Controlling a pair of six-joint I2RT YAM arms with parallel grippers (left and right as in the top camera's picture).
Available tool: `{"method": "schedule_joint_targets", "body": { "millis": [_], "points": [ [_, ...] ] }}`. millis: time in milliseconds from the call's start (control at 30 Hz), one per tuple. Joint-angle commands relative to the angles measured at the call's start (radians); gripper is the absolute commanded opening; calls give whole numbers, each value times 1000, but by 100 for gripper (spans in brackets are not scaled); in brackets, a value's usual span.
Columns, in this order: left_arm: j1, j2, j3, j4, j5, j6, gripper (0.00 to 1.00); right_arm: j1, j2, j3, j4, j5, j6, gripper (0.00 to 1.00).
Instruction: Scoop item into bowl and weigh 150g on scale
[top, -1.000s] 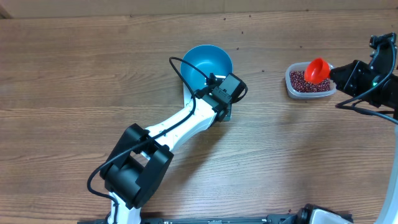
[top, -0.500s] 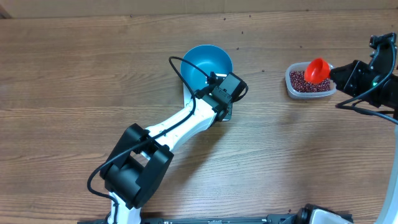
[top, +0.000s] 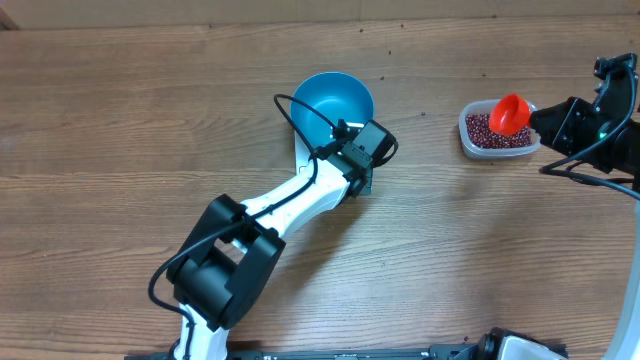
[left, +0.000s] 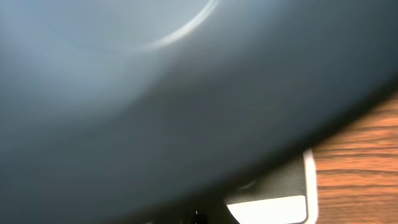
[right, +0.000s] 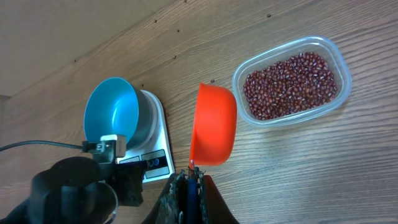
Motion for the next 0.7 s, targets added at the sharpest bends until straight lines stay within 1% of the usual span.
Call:
{"method": "schedule_joint_targets", "body": {
  "millis": [0,667],
  "points": [
    [0,22,-12,3,-20,-16,5,-4,0,20,0,0,-8,4],
    [2,26,-12,6,-33,-17,4,-4,0,20,0,0,-8,4]
  ]
}}
